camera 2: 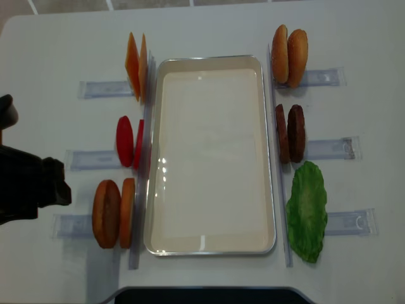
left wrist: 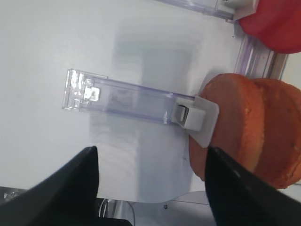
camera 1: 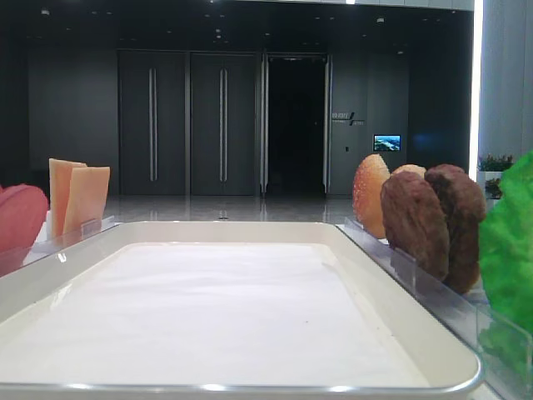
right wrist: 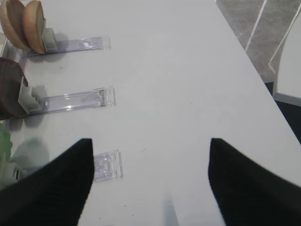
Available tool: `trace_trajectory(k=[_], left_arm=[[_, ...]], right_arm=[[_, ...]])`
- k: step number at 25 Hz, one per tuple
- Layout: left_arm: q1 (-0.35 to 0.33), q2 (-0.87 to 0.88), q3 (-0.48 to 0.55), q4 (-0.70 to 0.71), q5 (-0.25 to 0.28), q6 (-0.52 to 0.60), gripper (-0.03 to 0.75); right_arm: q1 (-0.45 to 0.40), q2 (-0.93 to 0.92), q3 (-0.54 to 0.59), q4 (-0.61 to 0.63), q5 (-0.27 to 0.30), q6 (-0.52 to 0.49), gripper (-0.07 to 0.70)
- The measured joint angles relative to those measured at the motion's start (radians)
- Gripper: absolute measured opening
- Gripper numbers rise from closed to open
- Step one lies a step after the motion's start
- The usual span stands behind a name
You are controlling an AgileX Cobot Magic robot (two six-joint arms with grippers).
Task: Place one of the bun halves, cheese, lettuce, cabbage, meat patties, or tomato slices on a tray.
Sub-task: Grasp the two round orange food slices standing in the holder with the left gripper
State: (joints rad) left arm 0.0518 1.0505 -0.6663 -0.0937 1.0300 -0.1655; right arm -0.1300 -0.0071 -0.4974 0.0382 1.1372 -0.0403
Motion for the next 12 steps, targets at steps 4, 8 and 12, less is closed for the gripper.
trace_trajectory(k=[4,8,12], left_arm=[[0.000,0.033,0.000,-0.005,-0.002,0.000,0.534],[-0.035,0.058,0.000,-0.004,-0.025,-0.003,0.534],[-0.121,0.082,-0.005,0.011,-0.046,-0.060,0.534]], right_arm=[[0.000,0.000,0.000,0.000,0.000,0.000,0.515],[0.000,0.000,0.000,0.000,0.000,0.000,0.515],[0.000,0.000,0.000,0.000,0.000,0.000,0.515]])
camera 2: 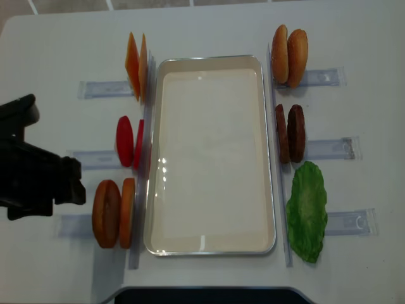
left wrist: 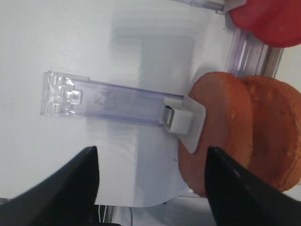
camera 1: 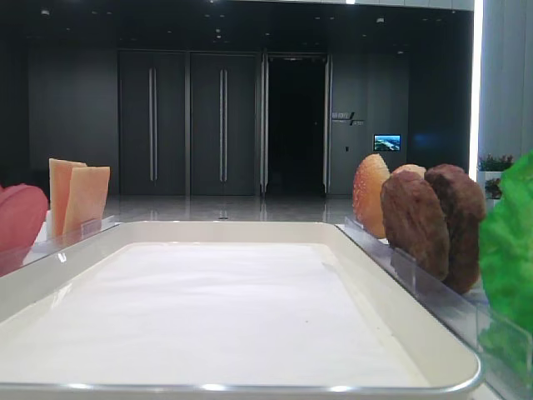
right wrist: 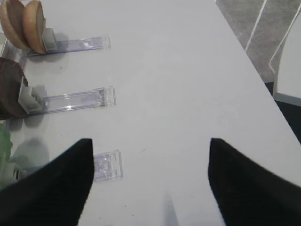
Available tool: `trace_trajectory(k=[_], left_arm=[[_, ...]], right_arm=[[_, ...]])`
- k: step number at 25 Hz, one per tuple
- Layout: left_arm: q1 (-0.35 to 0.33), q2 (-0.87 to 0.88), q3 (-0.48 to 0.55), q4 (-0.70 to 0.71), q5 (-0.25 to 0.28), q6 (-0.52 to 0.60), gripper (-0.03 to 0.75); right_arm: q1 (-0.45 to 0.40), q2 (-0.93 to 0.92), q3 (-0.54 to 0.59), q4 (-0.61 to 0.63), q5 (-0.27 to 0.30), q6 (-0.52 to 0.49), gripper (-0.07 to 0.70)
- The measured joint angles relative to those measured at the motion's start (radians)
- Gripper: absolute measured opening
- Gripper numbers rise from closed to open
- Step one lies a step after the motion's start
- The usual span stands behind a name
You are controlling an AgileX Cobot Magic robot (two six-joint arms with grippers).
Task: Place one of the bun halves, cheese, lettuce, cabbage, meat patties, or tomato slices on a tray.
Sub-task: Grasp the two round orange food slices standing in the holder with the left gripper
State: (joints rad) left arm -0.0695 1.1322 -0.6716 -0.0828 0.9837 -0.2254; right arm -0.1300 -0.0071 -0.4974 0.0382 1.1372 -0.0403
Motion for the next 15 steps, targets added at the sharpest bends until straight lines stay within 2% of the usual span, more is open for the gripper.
trace_trajectory(k=[9,15], left_arm=[[-0.211,0.048,-0.062,0.051,-0.021,-0.183,0.534],[-0.395,0.100,-0.100,0.142,-0.031,-0.343,0.534]], right_arm=[[0.000,0.000,0.000,0.000,0.000,0.000,0.515],[0.000,0.000,0.000,0.000,0.000,0.000,0.515]])
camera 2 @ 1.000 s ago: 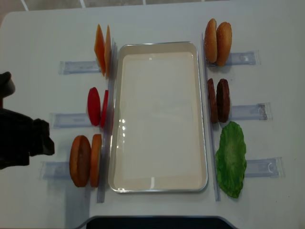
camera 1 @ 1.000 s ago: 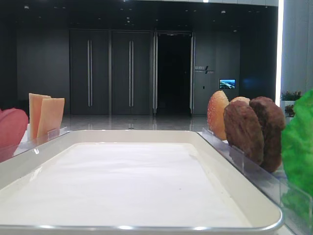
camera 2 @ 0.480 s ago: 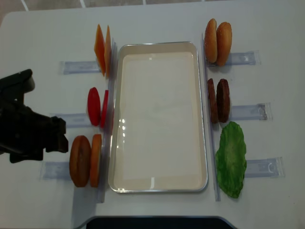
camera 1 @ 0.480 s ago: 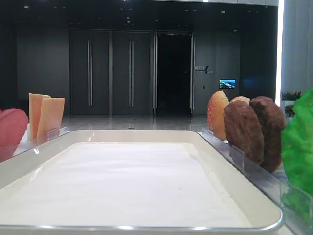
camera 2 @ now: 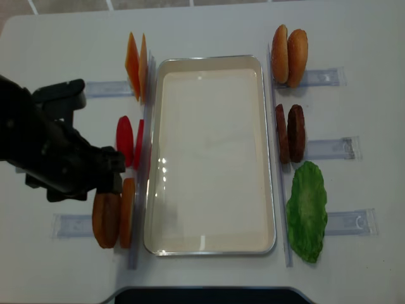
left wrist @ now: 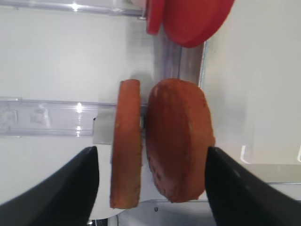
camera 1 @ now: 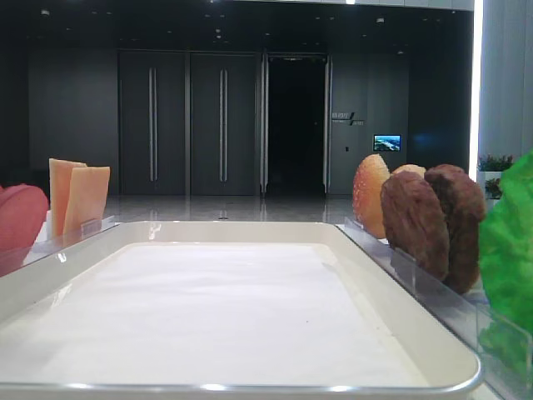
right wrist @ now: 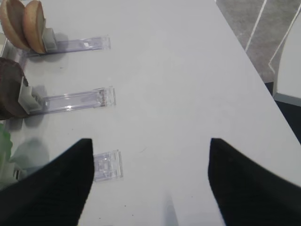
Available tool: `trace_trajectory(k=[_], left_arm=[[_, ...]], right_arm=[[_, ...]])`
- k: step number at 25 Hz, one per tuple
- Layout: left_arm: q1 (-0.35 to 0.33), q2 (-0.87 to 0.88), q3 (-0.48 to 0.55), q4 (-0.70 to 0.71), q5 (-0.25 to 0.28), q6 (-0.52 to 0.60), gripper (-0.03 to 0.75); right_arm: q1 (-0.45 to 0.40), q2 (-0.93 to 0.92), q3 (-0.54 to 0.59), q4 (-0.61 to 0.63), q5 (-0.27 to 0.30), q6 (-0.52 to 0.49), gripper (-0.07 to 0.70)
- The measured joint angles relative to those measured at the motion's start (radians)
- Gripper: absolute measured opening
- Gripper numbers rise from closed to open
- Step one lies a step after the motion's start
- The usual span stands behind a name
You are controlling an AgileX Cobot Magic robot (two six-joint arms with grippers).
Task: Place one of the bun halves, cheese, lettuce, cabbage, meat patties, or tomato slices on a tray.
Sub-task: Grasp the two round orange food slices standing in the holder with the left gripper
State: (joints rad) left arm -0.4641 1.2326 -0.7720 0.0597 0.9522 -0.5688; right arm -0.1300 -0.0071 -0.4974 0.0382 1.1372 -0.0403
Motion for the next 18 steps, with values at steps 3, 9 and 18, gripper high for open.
trace_trajectory(k=[3,9,18], left_arm=[[-0.086,0.039,-0.023,0.039,-0.001,-0.072,0.534],[-0.202,0.129,-0.068,0.079,-0.001,-0.166,0.534],[-0.237,0.224,-0.088,0.103,0.003,-0.205,0.534]], right_arm=[[0.000,0.000,0.000,0.000,0.000,0.000,0.515],[0.000,0.000,0.000,0.000,0.000,0.000,0.515],[0.000,0.000,0.000,0.000,0.000,0.000,0.515]])
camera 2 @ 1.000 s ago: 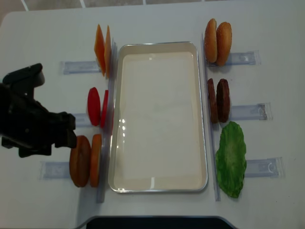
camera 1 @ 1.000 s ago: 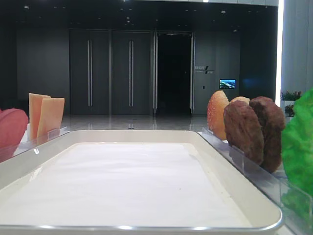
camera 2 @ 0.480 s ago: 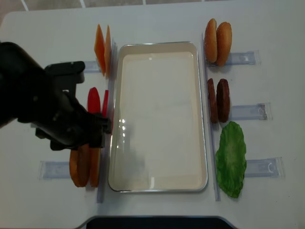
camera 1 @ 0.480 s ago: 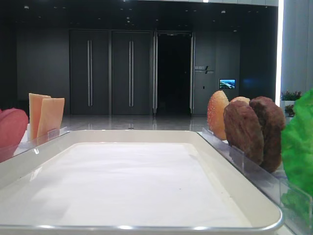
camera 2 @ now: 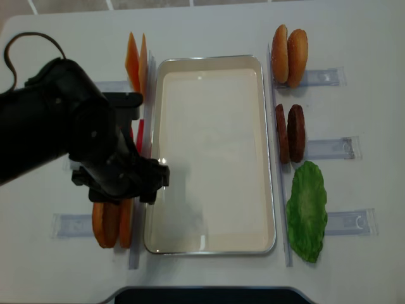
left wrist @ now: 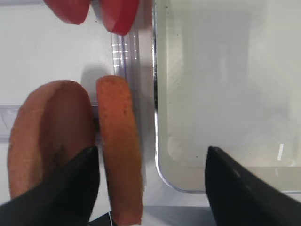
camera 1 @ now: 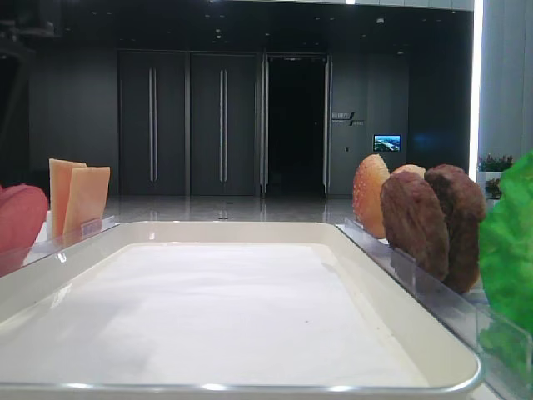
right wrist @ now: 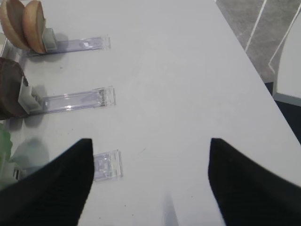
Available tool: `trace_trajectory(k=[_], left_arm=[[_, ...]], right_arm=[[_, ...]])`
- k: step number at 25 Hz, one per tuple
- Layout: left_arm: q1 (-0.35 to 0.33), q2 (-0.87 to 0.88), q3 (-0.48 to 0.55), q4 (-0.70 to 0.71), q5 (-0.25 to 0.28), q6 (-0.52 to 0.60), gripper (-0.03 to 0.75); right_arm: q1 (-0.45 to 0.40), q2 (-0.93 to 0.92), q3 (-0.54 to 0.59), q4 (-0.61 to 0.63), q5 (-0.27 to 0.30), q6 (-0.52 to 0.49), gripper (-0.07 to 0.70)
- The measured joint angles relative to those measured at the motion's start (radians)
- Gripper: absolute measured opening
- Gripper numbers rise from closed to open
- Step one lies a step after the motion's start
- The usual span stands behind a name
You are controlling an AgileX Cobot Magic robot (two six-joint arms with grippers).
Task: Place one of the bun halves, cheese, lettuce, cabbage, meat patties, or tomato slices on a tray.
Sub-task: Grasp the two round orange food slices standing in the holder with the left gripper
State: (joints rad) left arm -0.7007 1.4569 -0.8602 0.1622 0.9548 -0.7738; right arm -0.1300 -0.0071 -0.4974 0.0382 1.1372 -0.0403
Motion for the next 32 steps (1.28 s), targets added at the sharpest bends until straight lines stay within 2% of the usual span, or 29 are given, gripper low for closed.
trace_trajectory(k=[13,20,26,28,32], left_arm=[[0.000,0.056,-0.005,0.043,0.035,-0.019,0.523],[0.000,0.065,-0.007,0.048,0.051,-0.019,0.376],[0.000,0.065,-0.007,0.058,0.056,-0.019,0.186],[0.000,0.065,-0.007,0.067,0.064,-0.019,0.152],[0.000,0.065,-0.007,0.066,0.070,-0.019,0.150]], right_arm=[[0.000,0.000,0.000,0.000,0.000,0.000,0.515],[0.000,0.000,0.000,0.000,0.000,0.000,0.515],[0.000,0.000,0.000,0.000,0.000,0.000,0.515],[0.000,0.000,0.000,0.000,0.000,0.000,0.515],[0.000,0.000,0.000,0.000,0.000,0.000,0.515]])
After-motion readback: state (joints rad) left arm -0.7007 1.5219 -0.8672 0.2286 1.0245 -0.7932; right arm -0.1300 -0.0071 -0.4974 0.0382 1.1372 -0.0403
